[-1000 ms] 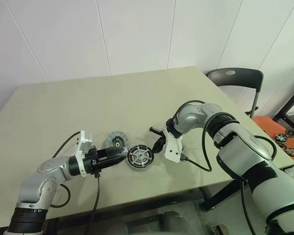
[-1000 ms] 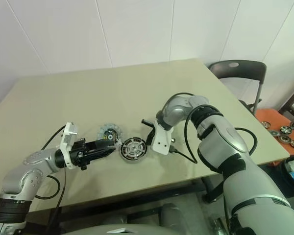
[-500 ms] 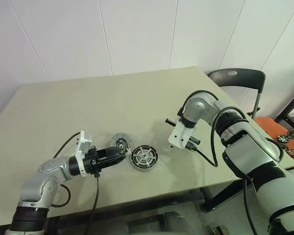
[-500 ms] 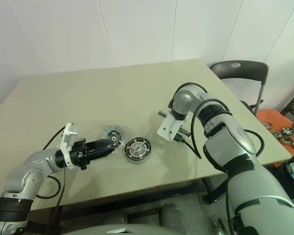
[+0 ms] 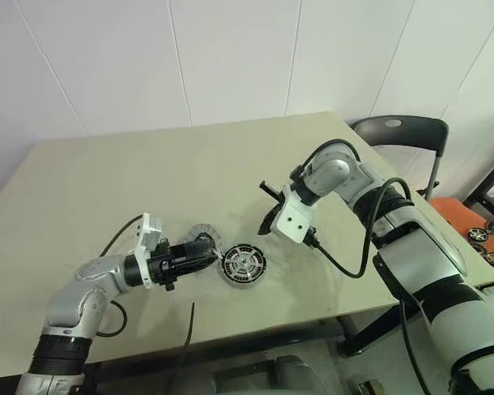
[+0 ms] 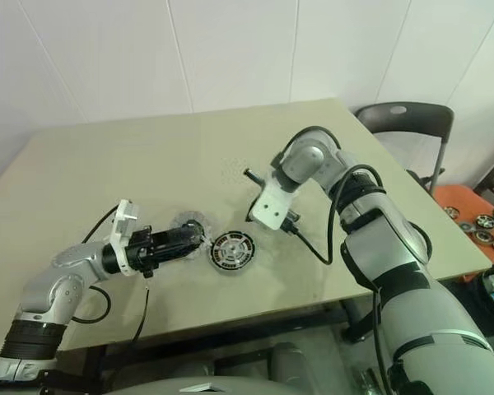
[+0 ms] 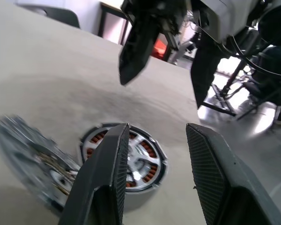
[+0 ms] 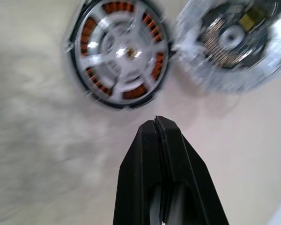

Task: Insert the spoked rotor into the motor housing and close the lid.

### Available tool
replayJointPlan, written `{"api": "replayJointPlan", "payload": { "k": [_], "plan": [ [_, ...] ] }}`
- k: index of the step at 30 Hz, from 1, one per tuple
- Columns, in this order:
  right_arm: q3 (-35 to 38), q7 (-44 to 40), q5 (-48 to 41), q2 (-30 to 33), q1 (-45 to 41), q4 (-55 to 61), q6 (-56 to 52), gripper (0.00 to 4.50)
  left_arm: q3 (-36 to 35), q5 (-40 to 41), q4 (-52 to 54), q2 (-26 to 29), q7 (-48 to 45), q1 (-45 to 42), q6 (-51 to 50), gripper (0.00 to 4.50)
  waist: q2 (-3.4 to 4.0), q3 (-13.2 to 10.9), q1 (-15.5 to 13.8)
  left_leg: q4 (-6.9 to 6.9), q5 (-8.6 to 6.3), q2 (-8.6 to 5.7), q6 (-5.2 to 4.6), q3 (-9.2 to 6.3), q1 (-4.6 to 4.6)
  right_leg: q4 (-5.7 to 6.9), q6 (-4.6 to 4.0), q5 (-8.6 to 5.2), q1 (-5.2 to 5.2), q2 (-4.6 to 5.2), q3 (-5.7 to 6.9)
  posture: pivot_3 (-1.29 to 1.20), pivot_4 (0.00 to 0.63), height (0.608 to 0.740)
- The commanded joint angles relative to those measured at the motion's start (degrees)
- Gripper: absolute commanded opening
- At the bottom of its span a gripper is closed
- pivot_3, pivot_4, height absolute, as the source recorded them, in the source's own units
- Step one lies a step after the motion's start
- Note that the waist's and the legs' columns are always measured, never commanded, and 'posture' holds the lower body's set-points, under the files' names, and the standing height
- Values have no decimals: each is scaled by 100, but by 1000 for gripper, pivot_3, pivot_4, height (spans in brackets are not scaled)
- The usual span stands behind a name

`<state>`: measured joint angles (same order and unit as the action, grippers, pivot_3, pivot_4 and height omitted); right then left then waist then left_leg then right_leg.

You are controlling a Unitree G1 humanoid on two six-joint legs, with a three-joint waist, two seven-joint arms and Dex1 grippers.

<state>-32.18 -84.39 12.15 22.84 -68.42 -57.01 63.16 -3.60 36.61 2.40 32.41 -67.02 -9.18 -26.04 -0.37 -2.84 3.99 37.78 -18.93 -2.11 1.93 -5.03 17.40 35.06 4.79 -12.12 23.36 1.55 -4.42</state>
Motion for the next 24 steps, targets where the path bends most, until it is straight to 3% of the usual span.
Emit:
{"api": "replayJointPlan", "payload": {
  "k": [1,2,5,11,19,24],
  "plan": [
    [-22,-26,-193,0,2,128,206,13,-389,-263,-357,402,-67,-587,478,2088,-4,0,-1,1,0,0,0,0,0,0,-1,0,0,0,0,0,0,740],
    [-31,-10,-194,-12,11,110,232,13,-415,-300,-446,490,-107,-687,547,2088,-6,-1,5,3,0,-1,0,1,0,0,-1,0,-1,0,0,0,0,740],
    [-49,-160,-391,-53,125,125,125,566,-513,-227,-502,758,-209,-886,456,2088,-4,-2,16,2,0,-1,0,2,0,-2,0,0,-1,1,-2,0,0,740],
    [-89,132,-192,-143,239,110,248,2584,-515,-158,-460,768,-227,-886,344,2088,-4,-2,11,-10,-1,2,-1,1,4,-3,3,2,10,2,-2,0,0,740],
    [-90,317,-229,-140,304,172,175,2584,-546,124,-157,708,-244,-721,-59,2088,-6,-2,9,-10,-1,2,-1,0,3,-1,2,1,9,2,-1,0,0,740],
    [-189,169,-254,15,390,285,233,2584,-709,615,216,1056,-468,-633,-754,2088,-7,-4,13,-10,-1,2,-1,1,3,-2,3,1,9,3,-2,0,0,740]
  ]
}}
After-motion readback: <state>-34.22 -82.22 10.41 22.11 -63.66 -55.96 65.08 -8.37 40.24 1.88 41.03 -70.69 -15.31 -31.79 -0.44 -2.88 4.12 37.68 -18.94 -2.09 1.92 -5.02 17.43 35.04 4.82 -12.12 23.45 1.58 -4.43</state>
